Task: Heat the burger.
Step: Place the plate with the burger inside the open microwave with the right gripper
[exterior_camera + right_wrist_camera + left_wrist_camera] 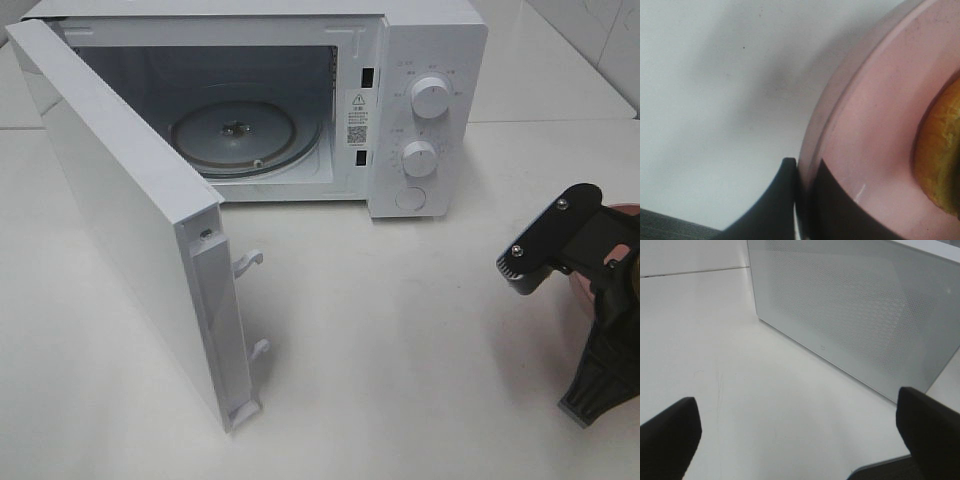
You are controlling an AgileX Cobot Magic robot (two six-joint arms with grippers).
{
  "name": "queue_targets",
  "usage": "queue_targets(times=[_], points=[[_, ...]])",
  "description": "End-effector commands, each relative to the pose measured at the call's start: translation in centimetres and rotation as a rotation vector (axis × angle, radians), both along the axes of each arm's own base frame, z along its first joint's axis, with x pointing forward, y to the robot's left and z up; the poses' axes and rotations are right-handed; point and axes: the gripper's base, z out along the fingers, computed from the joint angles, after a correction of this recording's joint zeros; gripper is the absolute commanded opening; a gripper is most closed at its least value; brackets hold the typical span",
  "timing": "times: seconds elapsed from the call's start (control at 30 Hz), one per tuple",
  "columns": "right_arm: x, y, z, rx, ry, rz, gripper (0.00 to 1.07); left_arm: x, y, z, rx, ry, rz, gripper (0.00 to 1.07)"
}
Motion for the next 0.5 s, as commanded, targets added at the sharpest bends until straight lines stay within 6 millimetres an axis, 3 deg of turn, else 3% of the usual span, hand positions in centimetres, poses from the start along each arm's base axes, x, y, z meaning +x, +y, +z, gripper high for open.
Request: queue_targets(times=[0.03, 0.5], points=[[-0.2, -0.2, 0.5, -0.084, -0.017, 0.059, 0.00, -0.3, 0.0, 0.0, -0.008, -0.025, 0.000, 0.98], [-2.3, 2.8, 0.7, -0.142, -0.026, 0.282, 0.00, -0.3, 0.0, 0.0, -0.008, -0.025, 0.000, 0.98]])
